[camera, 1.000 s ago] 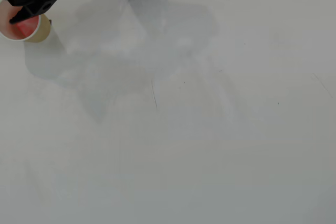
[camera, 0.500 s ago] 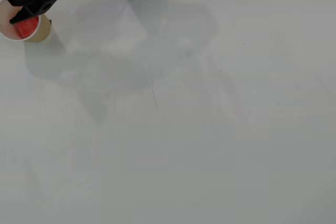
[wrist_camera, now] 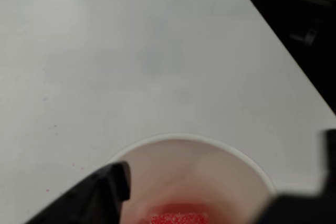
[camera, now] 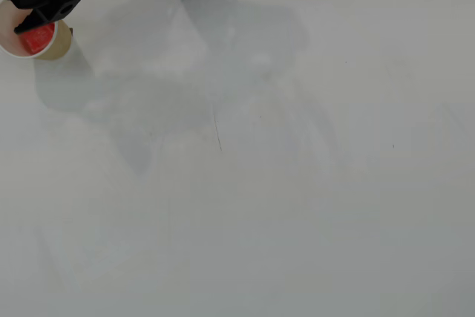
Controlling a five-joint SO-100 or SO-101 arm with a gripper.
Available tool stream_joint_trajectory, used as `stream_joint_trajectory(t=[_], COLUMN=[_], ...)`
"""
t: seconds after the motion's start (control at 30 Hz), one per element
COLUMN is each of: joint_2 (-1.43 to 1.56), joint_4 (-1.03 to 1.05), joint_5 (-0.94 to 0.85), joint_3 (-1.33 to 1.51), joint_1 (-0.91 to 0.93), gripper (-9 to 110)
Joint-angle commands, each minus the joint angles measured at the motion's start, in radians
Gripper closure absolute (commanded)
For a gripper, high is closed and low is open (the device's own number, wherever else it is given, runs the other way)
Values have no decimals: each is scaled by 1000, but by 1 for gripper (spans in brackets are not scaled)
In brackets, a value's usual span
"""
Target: Pick up the cube and drop it in the cup.
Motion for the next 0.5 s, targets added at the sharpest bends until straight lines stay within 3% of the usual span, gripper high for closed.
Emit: stream_joint_trajectory(t=[0.0,0.33,0.47], joint_2=[34,34,34], joint_4=[-6,0,0], joint_5=[-9,-9,-11], joint_3=[-94,-91,-81], joint_1=[11,14,6], gripper=[86,102,102])
